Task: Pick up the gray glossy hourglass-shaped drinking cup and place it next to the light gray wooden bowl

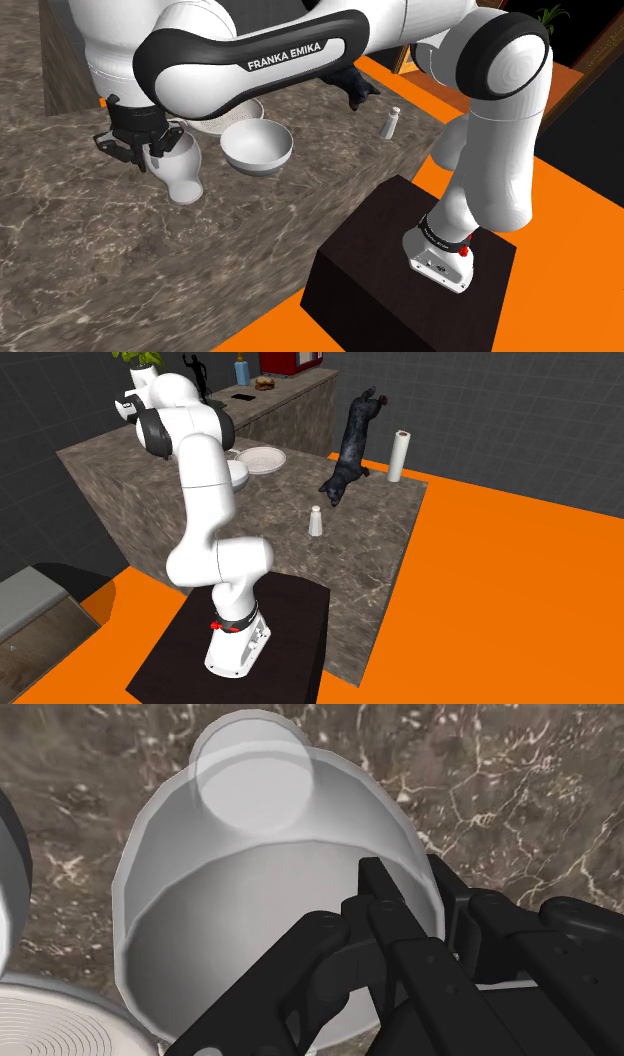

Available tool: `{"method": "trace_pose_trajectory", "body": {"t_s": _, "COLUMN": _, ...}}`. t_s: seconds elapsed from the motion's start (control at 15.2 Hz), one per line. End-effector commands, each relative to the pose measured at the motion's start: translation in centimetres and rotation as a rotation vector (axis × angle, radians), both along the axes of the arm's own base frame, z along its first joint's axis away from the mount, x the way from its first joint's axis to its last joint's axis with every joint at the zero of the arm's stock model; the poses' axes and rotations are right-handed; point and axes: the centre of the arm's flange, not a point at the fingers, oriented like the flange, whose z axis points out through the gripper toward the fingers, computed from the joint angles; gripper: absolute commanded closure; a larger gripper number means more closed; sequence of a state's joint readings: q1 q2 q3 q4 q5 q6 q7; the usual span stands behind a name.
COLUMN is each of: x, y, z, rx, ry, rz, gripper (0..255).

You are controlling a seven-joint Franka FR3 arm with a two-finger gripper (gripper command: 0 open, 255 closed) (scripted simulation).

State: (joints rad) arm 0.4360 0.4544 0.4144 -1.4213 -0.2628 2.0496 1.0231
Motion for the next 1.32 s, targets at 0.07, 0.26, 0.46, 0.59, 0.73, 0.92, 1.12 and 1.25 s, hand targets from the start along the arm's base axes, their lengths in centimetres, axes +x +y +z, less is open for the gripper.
{"method": "trace_pose_trajectory", "body": {"t_s": 0.07, "x": 0.0, "y": 0.0, "z": 0.0, "rx": 0.000, "ry": -0.001, "rz": 0.000, "gripper": 255}}
{"method": "trace_pose_trajectory", "body": {"t_s": 0.26, "x": 0.0, "y": 0.0, "z": 0.0, "rx": 0.000, "ry": -0.001, "rz": 0.000, "gripper": 0}}
{"method": "trace_pose_trajectory", "body": {"t_s": 0.46, "x": 0.0, "y": 0.0, "z": 0.0, "rx": 0.000, "ry": -0.001, "rz": 0.000, "gripper": 0}}
{"method": "trace_pose_trajectory", "body": {"t_s": 0.59, "x": -0.5, "y": -0.3, "z": 2.6, "rx": 0.000, "ry": -0.001, "rz": 0.000, "gripper": 0}}
{"method": "trace_pose_trajectory", "body": {"t_s": 0.73, "x": -1.0, "y": -0.6, "z": 4.9, "rx": 0.000, "ry": -0.001, "rz": 0.000, "gripper": 0}}
{"method": "trace_pose_trajectory", "body": {"t_s": 0.92, "x": -1.0, "y": -0.6, "z": 4.9, "rx": 0.000, "ry": -0.001, "rz": 0.000, "gripper": 0}}
{"method": "trace_pose_trajectory", "body": {"t_s": 1.12, "x": -1.0, "y": -0.6, "z": 4.9, "rx": 0.000, "ry": -0.001, "rz": 0.000, "gripper": 0}}
{"method": "trace_pose_trajectory", "body": {"t_s": 1.25, "x": -1.0, "y": -0.6, "z": 4.9, "rx": 0.000, "ry": -0.001, "rz": 0.000, "gripper": 0}}
